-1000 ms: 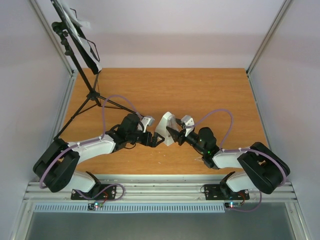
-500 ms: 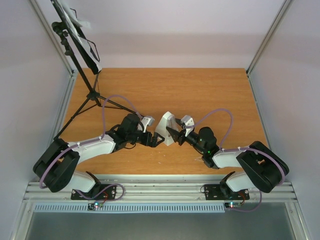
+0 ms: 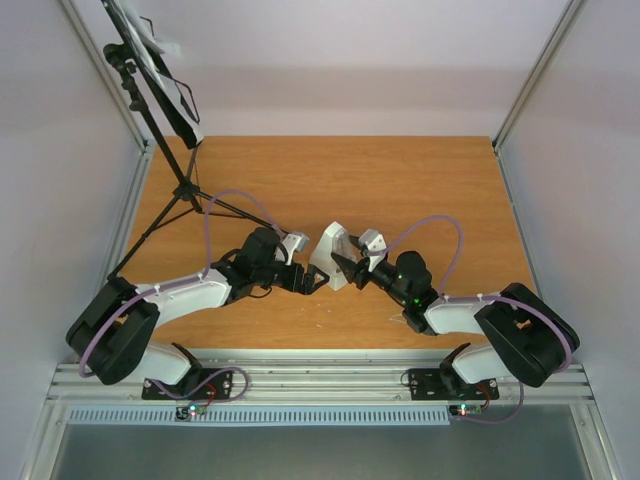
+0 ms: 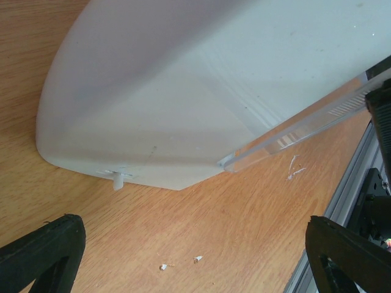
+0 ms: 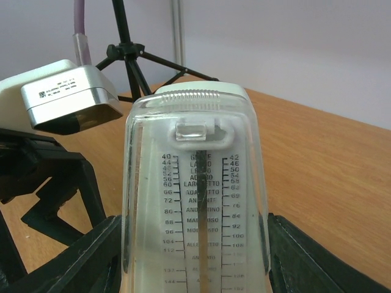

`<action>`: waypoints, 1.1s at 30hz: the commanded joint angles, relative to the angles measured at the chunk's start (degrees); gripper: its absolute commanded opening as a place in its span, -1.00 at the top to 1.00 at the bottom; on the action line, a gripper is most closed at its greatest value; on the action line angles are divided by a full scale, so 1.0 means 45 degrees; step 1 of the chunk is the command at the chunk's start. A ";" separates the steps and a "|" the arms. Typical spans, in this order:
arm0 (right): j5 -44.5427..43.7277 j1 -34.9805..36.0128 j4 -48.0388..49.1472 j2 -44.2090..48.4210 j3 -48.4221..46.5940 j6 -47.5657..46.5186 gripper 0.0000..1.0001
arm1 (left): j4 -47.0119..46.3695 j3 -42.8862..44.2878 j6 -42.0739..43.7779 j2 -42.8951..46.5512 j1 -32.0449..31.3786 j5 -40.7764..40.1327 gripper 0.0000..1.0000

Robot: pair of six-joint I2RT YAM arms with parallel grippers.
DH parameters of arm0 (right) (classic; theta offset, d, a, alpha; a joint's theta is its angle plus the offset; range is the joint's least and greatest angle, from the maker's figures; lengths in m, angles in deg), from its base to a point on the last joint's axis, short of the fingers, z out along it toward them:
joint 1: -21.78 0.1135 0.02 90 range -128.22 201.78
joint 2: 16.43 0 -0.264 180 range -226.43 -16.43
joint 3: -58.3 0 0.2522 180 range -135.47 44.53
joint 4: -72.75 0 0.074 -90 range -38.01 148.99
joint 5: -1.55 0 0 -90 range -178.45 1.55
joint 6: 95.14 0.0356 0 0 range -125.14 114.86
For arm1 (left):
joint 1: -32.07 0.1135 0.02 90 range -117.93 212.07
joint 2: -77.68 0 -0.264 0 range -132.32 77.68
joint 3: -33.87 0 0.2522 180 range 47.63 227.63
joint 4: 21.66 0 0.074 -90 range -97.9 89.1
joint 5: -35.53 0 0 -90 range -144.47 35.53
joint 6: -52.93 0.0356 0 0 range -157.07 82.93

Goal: Pack up the instrument practice props
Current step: Close the cover of the metronome.

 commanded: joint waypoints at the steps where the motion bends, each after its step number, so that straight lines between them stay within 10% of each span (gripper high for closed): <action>1: 0.0241 -0.0145 0.0161 -0.0117 -0.0317 -0.0159 -0.15 | -0.0390 0.0166 0.0021 -0.0058 -0.0060 0.0160 -0.98; 33: 0.0139 -0.0310 -0.0462 -0.0446 -0.0404 -0.0061 -0.19 | -0.0238 0.0236 0.0168 0.0010 -0.0044 0.0150 -0.98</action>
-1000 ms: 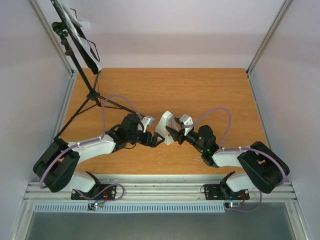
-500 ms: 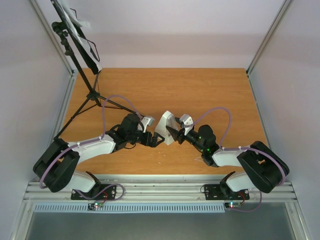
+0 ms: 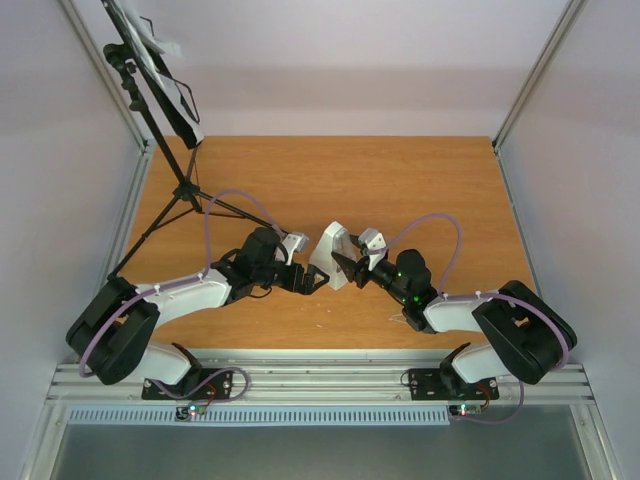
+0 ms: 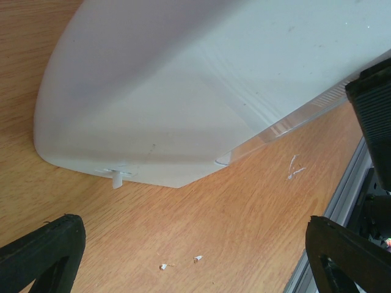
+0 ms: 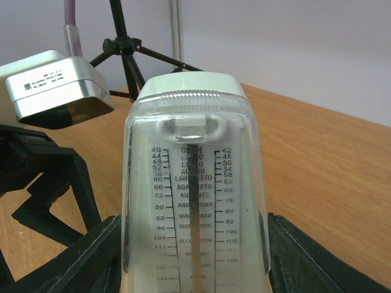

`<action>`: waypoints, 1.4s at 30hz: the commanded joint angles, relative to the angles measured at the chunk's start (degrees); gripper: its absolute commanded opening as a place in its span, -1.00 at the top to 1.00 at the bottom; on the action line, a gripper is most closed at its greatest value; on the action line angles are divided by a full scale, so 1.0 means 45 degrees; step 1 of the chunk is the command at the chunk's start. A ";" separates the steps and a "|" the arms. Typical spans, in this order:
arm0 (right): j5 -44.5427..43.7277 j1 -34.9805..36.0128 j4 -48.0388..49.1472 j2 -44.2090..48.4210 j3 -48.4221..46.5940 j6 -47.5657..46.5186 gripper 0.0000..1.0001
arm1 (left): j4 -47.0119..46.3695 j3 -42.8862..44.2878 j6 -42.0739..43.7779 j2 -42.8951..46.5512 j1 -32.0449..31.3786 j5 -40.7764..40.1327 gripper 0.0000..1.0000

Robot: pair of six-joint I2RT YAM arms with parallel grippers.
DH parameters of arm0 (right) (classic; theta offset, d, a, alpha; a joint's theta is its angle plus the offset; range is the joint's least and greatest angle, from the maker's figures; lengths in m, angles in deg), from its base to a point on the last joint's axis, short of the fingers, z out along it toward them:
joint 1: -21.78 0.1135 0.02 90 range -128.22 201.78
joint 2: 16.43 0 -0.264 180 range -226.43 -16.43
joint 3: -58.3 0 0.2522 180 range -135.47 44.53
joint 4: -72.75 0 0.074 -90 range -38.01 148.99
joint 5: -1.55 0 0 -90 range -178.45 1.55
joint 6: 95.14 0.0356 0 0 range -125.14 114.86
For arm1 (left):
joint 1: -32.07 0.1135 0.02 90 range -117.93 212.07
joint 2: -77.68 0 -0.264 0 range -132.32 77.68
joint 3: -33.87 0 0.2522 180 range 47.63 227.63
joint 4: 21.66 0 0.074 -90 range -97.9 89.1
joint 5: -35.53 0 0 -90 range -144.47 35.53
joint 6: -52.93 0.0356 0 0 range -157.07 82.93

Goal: Pack up the instrument practice props
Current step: Close the cover of the metronome.

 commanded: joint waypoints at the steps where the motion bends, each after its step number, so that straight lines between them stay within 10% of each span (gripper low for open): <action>1: -0.0016 -0.0085 -0.0378 -0.0208 -0.0260 0.0061 -0.21 | -0.0249 0.0236 0.0167 0.0036 -0.0050 0.0122 -0.98; 23: -0.0237 -0.0101 -0.1145 0.0288 -0.0378 0.0189 -0.96 | -0.0200 0.0170 0.0173 0.0464 -0.0046 -0.0438 -0.98; 42: 0.0252 -0.0094 -0.4914 0.4150 -0.0125 0.1345 -0.97 | -0.0194 -0.0923 -0.0096 0.3435 -0.0050 -0.2248 -0.99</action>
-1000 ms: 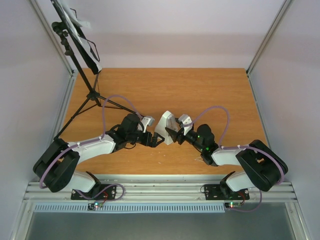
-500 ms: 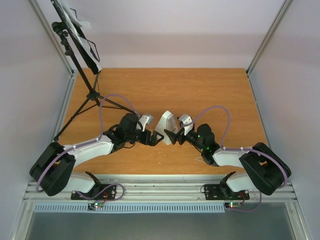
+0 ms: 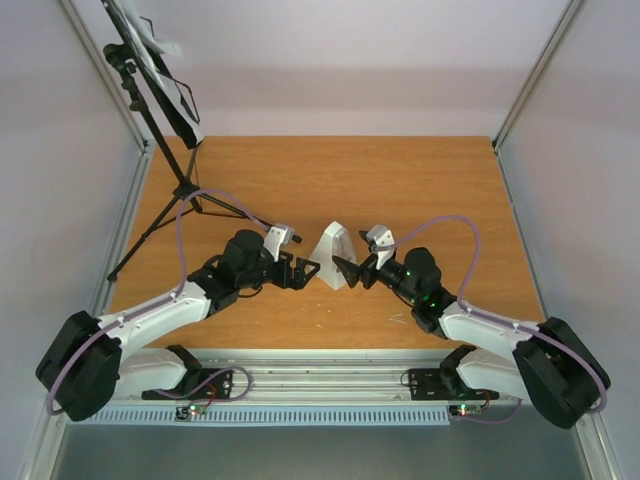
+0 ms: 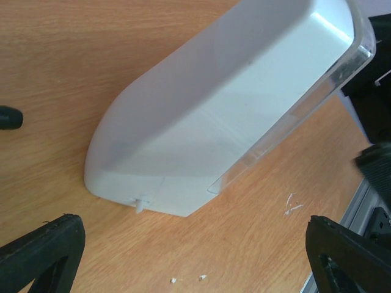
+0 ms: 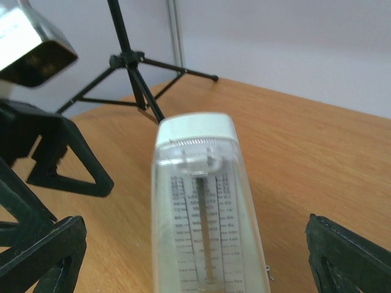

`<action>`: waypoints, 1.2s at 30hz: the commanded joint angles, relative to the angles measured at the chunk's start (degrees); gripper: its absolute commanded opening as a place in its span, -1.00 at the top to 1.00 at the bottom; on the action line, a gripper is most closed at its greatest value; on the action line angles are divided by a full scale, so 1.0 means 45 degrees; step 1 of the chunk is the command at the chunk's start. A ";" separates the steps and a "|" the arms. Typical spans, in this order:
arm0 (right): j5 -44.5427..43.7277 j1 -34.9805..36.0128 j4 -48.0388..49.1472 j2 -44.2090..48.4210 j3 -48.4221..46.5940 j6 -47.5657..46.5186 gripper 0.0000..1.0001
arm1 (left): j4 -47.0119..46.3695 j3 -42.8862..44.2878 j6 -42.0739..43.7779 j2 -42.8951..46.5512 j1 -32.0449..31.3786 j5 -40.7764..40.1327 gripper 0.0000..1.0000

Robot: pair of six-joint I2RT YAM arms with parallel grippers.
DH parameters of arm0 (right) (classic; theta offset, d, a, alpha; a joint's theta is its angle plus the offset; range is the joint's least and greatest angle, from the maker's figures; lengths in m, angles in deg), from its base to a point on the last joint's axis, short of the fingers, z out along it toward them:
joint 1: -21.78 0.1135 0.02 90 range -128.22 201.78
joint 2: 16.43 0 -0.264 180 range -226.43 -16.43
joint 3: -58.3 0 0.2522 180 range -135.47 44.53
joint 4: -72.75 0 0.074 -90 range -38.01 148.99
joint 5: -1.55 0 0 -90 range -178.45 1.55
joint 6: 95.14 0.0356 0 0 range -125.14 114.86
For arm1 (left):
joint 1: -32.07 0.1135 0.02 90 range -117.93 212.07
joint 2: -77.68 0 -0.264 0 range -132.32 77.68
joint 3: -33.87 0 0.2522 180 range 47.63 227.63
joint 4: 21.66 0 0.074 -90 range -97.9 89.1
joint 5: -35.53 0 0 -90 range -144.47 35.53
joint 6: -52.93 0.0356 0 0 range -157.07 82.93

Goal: Pack up the instrument practice props
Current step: Close the cover of the metronome.

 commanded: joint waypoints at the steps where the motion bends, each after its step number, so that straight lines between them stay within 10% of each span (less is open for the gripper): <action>1: 0.0299 -0.0083 -0.1301 0.1463 0.0209 0.0698 -0.97 | -0.0473 -0.0553 -0.0231 0.0918 -0.0058 -0.0470 -0.99; 10: 0.0209 -0.0076 -0.4902 0.4920 -0.0144 0.1917 -0.97 | -0.0199 -0.0360 -0.0084 0.2230 -0.0128 -0.0417 -0.99; 25: -0.3927 -0.0072 -1.3398 1.0918 -0.2131 0.3198 -0.97 | 0.5455 0.6552 0.2164 -0.1682 -0.2758 -0.5149 -0.99; 36: -0.4047 -0.0069 -1.3932 1.1131 -0.2446 0.2770 -0.97 | 0.5411 0.7877 0.2836 -0.3528 -0.3656 -0.7111 -0.99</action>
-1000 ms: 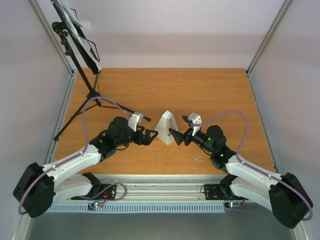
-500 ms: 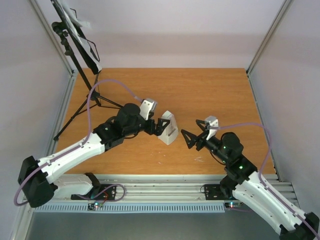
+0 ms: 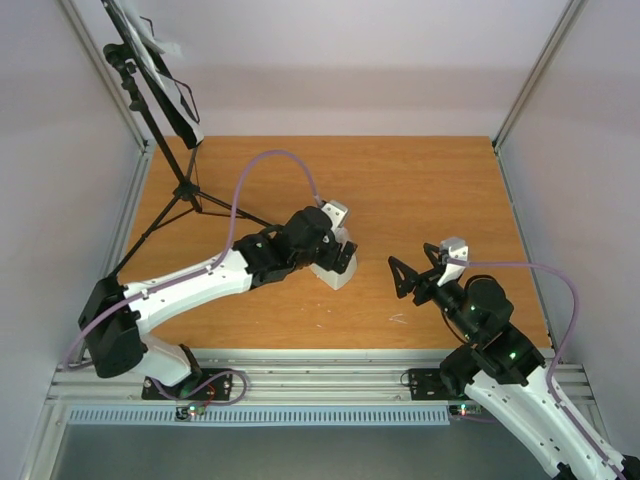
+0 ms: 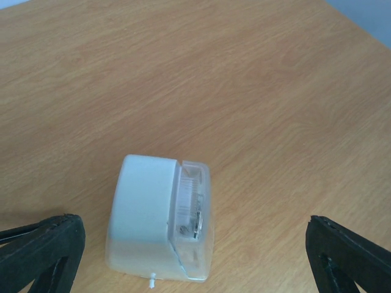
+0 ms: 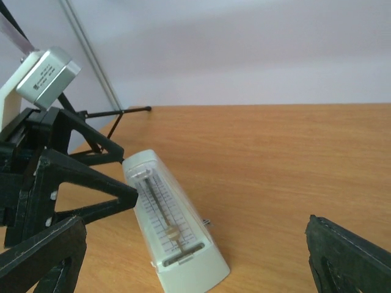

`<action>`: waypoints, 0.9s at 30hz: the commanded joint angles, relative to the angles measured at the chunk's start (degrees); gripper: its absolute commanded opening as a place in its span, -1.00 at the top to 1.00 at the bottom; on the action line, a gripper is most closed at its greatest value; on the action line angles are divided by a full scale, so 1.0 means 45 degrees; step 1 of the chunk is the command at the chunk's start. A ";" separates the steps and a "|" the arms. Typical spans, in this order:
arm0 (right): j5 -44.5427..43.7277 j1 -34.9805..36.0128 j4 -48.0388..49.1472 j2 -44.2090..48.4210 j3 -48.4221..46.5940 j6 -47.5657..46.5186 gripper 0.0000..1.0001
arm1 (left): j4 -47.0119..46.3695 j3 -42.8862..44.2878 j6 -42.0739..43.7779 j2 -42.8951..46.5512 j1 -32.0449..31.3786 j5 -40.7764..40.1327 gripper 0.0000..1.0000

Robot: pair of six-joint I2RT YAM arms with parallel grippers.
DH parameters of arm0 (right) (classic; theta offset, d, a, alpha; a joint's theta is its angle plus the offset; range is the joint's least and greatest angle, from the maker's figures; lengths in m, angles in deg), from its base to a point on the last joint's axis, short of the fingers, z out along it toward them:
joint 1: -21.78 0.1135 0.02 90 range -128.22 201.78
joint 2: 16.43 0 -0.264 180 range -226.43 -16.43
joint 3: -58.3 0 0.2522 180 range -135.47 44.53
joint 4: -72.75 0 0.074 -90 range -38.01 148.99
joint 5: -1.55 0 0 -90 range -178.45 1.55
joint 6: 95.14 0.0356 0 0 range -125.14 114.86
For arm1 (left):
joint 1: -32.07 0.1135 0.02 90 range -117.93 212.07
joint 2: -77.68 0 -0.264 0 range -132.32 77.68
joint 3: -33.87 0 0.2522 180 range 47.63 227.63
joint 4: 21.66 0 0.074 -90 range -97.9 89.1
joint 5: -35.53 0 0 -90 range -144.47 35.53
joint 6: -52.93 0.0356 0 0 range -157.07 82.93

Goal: Pack up the instrument practice props
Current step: Close the cover of the metronome.

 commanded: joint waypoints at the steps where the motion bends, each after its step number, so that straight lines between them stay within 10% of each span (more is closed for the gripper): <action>1: -0.0041 -0.0072 -0.0463 -0.0313 -0.0174 -0.0165 -0.97 | -0.0135 0.0643 0.0481 -0.0406 -0.0057 -0.0989 -0.99; 27: 0.0007 -0.0064 -0.0619 -0.0294 -0.0221 -0.0325 -0.97 | 0.0098 0.1167 0.0551 -0.1495 0.1443 0.2592 -0.99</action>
